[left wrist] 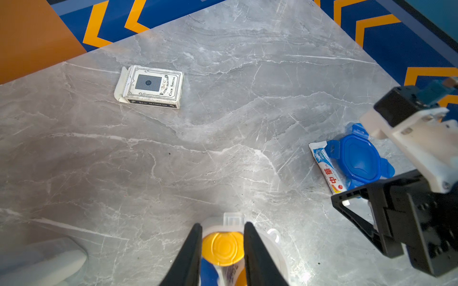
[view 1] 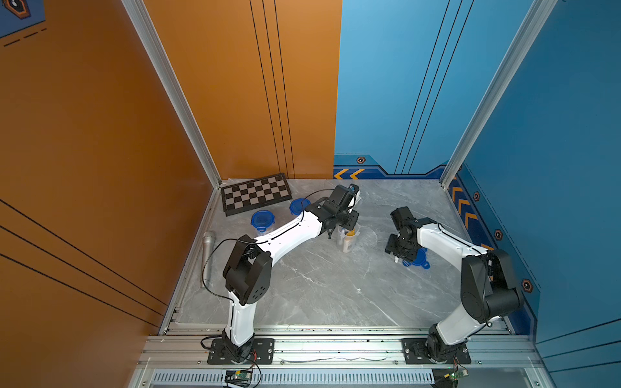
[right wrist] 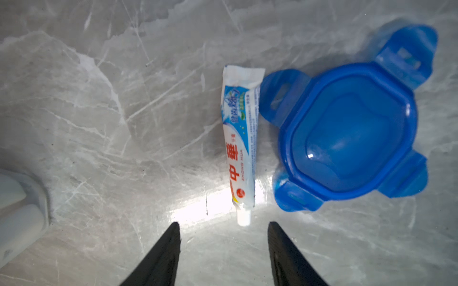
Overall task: Pack away toiletry kits
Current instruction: Pick up the toiletry item from the center of the board.
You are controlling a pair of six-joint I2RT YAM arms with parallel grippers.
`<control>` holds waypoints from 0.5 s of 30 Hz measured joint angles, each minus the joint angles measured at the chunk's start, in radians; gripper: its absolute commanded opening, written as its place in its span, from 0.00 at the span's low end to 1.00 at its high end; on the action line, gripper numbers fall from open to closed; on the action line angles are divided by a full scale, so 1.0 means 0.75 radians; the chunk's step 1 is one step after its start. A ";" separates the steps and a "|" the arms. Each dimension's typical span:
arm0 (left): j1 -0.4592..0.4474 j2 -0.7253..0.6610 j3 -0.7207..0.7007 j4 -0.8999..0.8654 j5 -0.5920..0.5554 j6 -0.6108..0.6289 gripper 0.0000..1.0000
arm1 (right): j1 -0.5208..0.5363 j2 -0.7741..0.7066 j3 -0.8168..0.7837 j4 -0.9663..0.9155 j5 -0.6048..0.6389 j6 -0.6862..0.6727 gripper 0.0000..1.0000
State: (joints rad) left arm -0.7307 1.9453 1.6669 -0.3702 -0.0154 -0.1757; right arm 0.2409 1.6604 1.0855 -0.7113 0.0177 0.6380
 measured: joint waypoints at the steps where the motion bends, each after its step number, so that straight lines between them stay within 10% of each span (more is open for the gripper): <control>1: -0.001 0.000 0.000 0.001 0.000 0.000 0.33 | -0.003 0.021 0.015 0.002 0.008 -0.010 0.58; 15: -0.006 -0.062 -0.071 -0.015 0.005 -0.011 0.36 | -0.012 0.230 0.103 0.015 0.037 -0.097 0.42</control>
State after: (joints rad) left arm -0.7349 1.8992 1.6135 -0.3817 -0.0120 -0.1837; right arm 0.2317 1.8332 1.1629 -0.7002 0.0456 0.5652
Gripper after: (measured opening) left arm 0.353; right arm 0.455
